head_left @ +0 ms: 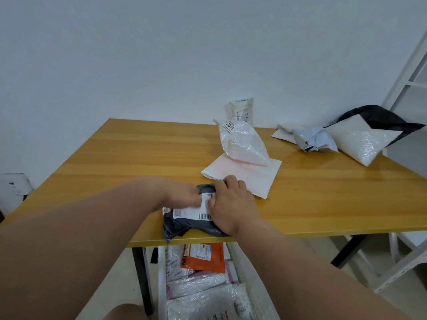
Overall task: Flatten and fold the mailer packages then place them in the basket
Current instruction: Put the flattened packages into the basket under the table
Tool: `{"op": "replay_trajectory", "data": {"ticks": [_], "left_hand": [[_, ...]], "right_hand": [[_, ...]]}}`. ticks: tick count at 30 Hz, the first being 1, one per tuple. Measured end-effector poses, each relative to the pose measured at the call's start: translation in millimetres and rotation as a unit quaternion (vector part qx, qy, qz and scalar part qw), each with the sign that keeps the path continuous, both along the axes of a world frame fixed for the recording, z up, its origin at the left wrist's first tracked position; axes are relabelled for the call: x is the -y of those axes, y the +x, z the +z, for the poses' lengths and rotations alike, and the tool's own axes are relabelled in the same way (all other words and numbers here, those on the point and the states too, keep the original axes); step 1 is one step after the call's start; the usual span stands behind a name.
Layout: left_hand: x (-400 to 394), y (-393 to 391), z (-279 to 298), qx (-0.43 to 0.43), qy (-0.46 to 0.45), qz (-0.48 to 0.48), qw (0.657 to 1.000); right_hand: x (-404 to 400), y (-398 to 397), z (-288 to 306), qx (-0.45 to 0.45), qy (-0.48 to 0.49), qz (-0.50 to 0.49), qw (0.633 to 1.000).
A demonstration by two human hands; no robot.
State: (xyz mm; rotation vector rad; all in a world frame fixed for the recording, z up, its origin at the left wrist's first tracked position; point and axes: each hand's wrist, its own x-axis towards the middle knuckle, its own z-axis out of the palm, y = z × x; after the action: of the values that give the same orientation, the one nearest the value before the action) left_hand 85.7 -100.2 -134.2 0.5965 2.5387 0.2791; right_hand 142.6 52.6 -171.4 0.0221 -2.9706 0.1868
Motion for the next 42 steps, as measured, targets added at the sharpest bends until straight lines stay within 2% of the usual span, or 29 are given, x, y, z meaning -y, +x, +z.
{"op": "replay_trajectory", "data": {"ticks": [2, 7, 11, 26, 42], "left_hand": [[-3.8, 5.8, -6.0, -0.001, 0.066, 0.056, 0.996], [-6.4, 12.7, -49.3, -0.154, 0.011, 0.059, 0.986], [-5.8, 23.0, -50.9, -0.236, -0.022, 0.016, 0.971], [-6.6, 20.0, -58.9, -0.220, -0.013, 0.021, 0.975], [-6.6, 19.3, -60.3, -0.225, -0.009, 0.021, 0.974]], "right_hand": [[1.2, -3.4, -9.8, 0.003, -0.014, 0.014, 1.000], [-0.7, -14.0, -18.8, 0.027, -0.063, 0.027, 0.997], [0.6, -5.3, -17.7, 0.051, -0.070, 0.031, 0.996], [3.1, -3.0, -28.2, 0.031, -0.011, 0.026, 0.999], [3.7, -4.0, -25.3, 0.053, -0.021, 0.023, 0.998]]}}
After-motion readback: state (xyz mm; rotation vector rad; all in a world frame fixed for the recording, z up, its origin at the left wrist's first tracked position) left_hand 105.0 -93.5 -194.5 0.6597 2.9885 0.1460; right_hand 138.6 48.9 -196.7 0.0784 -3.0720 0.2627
